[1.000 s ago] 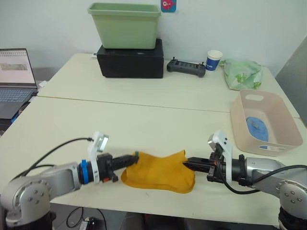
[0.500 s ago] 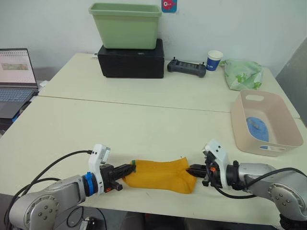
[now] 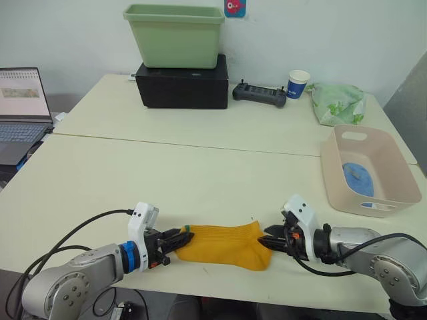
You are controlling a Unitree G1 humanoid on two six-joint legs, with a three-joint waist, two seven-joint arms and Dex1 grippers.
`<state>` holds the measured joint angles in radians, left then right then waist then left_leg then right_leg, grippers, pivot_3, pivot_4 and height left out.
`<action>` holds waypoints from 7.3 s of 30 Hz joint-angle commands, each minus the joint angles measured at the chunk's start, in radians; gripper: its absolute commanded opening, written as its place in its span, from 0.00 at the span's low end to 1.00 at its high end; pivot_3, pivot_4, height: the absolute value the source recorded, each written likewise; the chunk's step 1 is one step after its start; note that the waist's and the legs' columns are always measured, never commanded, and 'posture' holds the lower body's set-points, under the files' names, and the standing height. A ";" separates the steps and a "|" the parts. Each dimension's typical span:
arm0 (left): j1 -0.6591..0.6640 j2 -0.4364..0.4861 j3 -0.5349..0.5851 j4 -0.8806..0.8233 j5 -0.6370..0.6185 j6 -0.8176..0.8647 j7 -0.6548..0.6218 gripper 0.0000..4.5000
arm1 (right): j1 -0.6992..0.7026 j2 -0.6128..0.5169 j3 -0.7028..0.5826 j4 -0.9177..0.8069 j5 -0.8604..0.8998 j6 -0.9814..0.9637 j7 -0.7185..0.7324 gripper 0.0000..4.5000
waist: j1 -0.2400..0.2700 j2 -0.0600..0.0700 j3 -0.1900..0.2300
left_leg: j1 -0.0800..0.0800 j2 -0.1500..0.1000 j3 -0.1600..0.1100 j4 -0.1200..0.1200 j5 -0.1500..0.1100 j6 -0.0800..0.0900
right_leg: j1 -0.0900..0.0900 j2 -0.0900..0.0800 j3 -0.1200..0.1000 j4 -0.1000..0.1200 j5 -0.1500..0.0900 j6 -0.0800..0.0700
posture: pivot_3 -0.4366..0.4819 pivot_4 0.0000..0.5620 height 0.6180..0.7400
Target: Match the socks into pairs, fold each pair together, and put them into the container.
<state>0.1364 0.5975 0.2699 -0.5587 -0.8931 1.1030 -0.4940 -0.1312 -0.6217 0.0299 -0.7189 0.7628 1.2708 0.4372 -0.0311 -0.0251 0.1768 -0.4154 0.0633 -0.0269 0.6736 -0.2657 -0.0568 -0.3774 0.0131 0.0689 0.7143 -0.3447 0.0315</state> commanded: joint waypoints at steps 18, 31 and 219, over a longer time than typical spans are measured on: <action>-0.087 0.290 -0.135 -0.122 0.160 -0.364 -0.374 0.16 | 0.011 -0.081 0.233 -0.102 -0.230 -0.481 0.192 0.48 | 0.004 -0.001 0.002 | 0.001 -0.001 0.003 -0.008 0.001 -0.002 | -0.003 -0.001 -0.002 -0.002 0.000 0.000 | 0.48 0.27 0.64; -0.152 0.179 -0.475 0.207 0.476 -0.528 -0.388 0.00 | 0.054 -0.095 0.428 0.152 -0.528 -0.666 0.231 0.01 | 0.002 -0.001 0.001 | 0.002 0.000 0.002 -0.008 0.001 -0.002 | -0.003 0.001 -0.002 -0.001 0.000 0.000 | 0.48 0.27 0.64; -0.495 0.119 -0.522 0.261 0.522 -0.511 -0.590 0.00 | -0.131 0.047 0.427 0.176 -0.497 -0.666 0.321 0.01 | -0.003 -0.003 0.002 | 0.009 0.000 0.002 -0.010 0.001 -0.001 | 0.004 0.002 -0.001 0.000 0.000 0.000 | 0.48 0.27 0.64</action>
<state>-0.3794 0.7251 -0.2227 -0.3260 -0.4057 0.6189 -1.1017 -0.2609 -0.5776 0.4372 -0.5370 0.2825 0.6328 0.7435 -0.0336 -0.0277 0.1785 -0.4056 0.0634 -0.0246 0.6637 -0.2646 -0.0578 -0.3739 0.0153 0.0683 0.7140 -0.3448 0.0312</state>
